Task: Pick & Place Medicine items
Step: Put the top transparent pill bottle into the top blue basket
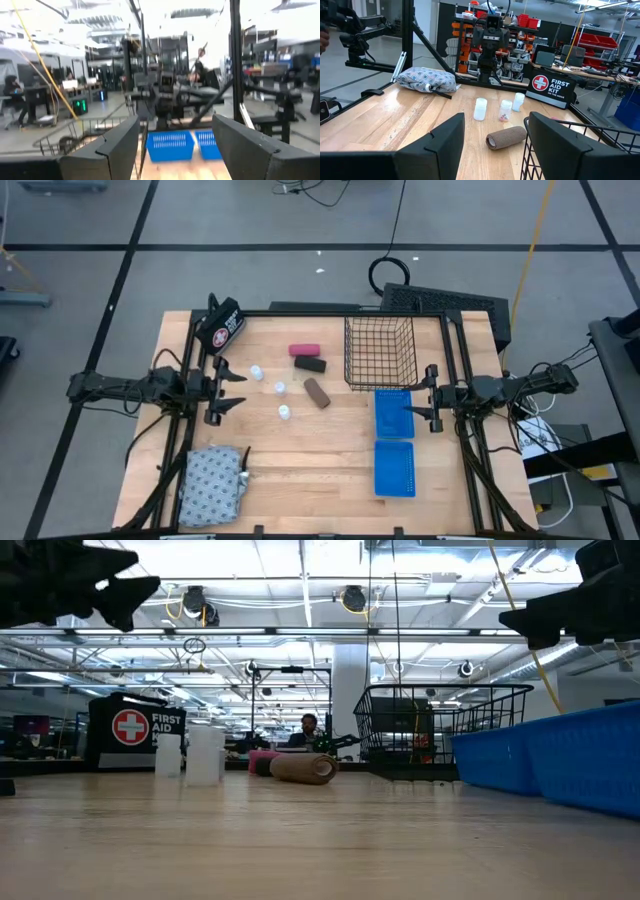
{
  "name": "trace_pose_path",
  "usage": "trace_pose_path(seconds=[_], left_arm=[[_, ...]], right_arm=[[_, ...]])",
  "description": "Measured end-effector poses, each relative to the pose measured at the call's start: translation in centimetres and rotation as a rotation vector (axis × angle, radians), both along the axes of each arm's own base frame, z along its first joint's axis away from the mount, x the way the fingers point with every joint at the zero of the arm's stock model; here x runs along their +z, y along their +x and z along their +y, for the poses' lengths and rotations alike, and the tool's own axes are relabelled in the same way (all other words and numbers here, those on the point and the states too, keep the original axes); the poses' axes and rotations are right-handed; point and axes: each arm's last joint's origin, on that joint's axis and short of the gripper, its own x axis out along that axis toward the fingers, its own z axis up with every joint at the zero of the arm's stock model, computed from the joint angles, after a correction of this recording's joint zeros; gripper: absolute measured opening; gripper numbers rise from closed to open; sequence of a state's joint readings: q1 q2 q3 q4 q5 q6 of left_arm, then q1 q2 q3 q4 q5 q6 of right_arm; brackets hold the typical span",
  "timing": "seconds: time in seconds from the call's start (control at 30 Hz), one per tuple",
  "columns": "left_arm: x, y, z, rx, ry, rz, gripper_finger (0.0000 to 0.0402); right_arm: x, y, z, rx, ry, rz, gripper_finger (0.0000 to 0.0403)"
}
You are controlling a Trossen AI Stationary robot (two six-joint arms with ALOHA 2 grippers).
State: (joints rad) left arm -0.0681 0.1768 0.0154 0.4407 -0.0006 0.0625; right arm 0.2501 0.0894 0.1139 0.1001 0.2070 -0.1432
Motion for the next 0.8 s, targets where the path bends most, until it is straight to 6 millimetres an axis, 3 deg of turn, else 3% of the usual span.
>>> trace_pose_path(seconds=[0.2, 0.33, 0.6, 0.8], left_arm=[[0.0, 0.1, 0.1, -0.015, -0.154, 0.013, 0.0255], [-0.3, 0.3, 0.5, 0.096, -0.327, 0.039, 0.0255], [-2.0, 1.3, 1.0, 0.349, -0.282, 0.381, 0.0255], [-4.2, 1.6, 1.2, 0.473, -0.366, 0.574, 0.0255]], right_arm=[[0.0, 0.0, 0.0, 0.0, 0.0, 0.0, 0.021], [0.0, 0.0, 0.0, 0.0, 0.0, 0.0, 0.021], [0.0, 0.0, 0.0, 0.0, 0.0, -0.001, 0.021], [0.0, 0.0, 0.0, 0.0, 0.0, 0.0, 0.021]])
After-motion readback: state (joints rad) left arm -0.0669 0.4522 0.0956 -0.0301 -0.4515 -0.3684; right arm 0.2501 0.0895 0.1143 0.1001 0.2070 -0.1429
